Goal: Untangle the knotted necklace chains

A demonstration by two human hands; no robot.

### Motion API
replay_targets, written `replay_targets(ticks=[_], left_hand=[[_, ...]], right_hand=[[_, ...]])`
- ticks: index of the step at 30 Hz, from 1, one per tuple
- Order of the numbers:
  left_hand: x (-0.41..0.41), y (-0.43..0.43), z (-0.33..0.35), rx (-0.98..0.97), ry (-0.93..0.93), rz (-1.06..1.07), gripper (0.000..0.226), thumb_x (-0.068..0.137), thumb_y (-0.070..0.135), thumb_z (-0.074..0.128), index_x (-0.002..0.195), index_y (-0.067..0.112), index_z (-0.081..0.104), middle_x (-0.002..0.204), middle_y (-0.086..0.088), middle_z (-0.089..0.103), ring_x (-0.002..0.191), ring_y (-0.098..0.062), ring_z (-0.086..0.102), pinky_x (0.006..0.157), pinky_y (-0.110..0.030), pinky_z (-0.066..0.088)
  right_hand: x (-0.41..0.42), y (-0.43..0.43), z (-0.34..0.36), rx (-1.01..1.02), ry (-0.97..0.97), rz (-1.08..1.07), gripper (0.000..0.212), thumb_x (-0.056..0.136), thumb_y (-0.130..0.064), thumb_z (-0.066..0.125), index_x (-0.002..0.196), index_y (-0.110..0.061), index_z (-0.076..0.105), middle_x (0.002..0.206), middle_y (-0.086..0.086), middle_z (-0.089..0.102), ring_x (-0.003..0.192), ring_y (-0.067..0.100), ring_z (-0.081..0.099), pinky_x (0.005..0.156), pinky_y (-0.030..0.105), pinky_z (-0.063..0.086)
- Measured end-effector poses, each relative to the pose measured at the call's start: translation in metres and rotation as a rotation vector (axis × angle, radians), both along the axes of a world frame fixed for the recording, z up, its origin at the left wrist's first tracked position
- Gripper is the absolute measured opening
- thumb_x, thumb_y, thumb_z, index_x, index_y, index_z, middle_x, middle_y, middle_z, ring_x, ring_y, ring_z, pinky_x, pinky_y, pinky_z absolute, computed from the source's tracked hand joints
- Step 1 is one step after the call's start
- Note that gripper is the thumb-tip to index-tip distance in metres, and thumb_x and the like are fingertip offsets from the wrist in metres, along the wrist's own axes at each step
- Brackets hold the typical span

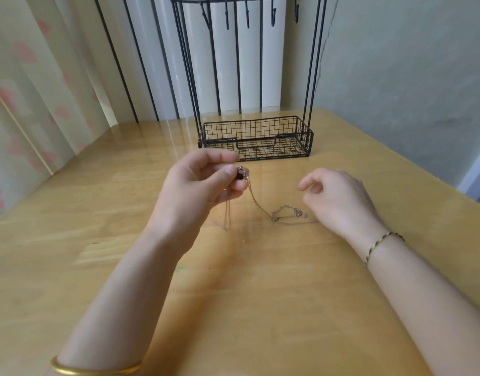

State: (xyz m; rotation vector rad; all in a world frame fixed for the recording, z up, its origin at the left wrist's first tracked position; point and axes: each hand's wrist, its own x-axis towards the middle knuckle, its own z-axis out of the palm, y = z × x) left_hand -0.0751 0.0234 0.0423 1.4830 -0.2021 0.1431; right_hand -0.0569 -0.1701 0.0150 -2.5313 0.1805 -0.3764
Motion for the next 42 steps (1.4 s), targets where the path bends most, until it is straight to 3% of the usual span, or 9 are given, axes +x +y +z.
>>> replay_targets(ticks=[2,4,6,9,15,27,32,38,42], left_hand=[[-0.003,-0.004,0.002,-0.034,0.016,-0.071,0.014,0.092,-0.001,0.053,0.1,0.006,0.062,0.082,-0.009,0.07,0.068,-0.015,0.066,0.07,-0.026,0.056],[-0.005,-0.007,0.003,-0.06,0.026,-0.121,0.015,0.093,-0.001,0.052,0.102,0.005,0.062,0.084,-0.012,0.069,0.068,-0.015,0.065,0.068,-0.025,0.056],[-0.006,-0.008,0.003,-0.072,0.024,-0.149,0.016,0.093,-0.003,0.051,0.103,0.004,0.061,0.084,-0.013,0.069,0.068,-0.016,0.065,0.067,-0.025,0.057],[-0.006,-0.009,0.002,-0.074,0.014,-0.178,0.017,0.092,-0.004,0.051,0.104,0.003,0.06,0.085,-0.013,0.072,0.071,-0.017,0.067,0.067,-0.026,0.057],[-0.004,-0.009,0.0,0.032,-0.042,-0.113,0.022,0.086,-0.007,0.058,0.101,0.007,0.061,0.091,-0.009,0.068,0.078,-0.016,0.069,0.074,-0.025,0.056],[-0.004,-0.014,-0.007,0.523,-0.327,0.171,0.02,0.084,0.002,0.066,0.08,0.021,0.065,0.085,-0.001,0.068,0.071,-0.006,0.066,0.069,-0.02,0.053],[-0.003,-0.014,-0.006,0.411,-0.255,0.14,0.006,0.088,0.005,0.062,0.084,0.009,0.063,0.079,0.002,0.067,0.073,-0.002,0.062,0.069,-0.013,0.046],[-0.004,-0.014,-0.004,0.194,-0.119,0.05,0.01,0.092,0.005,0.056,0.085,0.011,0.059,0.078,-0.003,0.065,0.077,-0.014,0.062,0.083,-0.035,0.053],[-0.006,-0.016,-0.004,0.07,-0.058,-0.009,0.01,0.095,0.003,0.05,0.087,0.008,0.055,0.078,-0.004,0.063,0.073,-0.013,0.065,0.08,-0.03,0.057]], right_hand=[[-0.004,0.005,0.003,0.0,-0.159,0.069,0.022,0.086,-0.015,0.054,0.091,-0.033,0.066,0.103,-0.008,0.063,0.105,0.019,0.048,0.081,0.027,0.04],[-0.01,0.015,0.01,0.375,-0.225,0.232,0.02,0.088,-0.011,0.055,0.088,-0.026,0.068,0.095,-0.009,0.069,0.097,0.005,0.057,0.083,0.024,0.043],[-0.017,0.028,0.017,0.816,-0.084,0.441,0.021,0.092,-0.009,0.05,0.086,-0.02,0.067,0.086,-0.005,0.072,0.087,0.004,0.065,0.084,0.029,0.047],[-0.02,0.035,0.015,1.022,0.066,0.551,0.023,0.094,-0.004,0.042,0.085,-0.013,0.061,0.072,0.0,0.066,0.073,0.015,0.065,0.083,0.038,0.05],[-0.02,0.032,0.018,1.093,0.087,0.515,0.014,0.091,-0.003,0.051,0.079,-0.008,0.058,0.056,0.003,0.046,0.052,0.016,0.047,0.049,0.03,0.045],[-0.018,0.028,0.017,1.078,0.006,0.497,0.011,0.087,-0.001,0.059,0.077,-0.007,0.061,0.055,-0.005,0.042,0.046,0.009,0.028,0.041,0.02,0.023],[-0.019,0.027,0.017,1.025,0.03,0.492,0.011,0.087,-0.002,0.057,0.084,-0.01,0.064,0.048,-0.01,0.033,0.046,0.009,0.023,0.042,0.022,0.016],[-0.022,0.026,0.021,0.971,0.031,0.503,0.017,0.09,-0.007,0.053,0.089,-0.012,0.069,0.05,-0.003,0.035,0.038,0.004,0.023,0.037,0.018,0.013],[-0.022,0.027,0.022,0.978,0.047,0.53,0.018,0.091,-0.006,0.051,0.087,-0.012,0.067,0.048,0.002,0.041,0.035,0.005,0.022,0.038,0.019,0.01]])
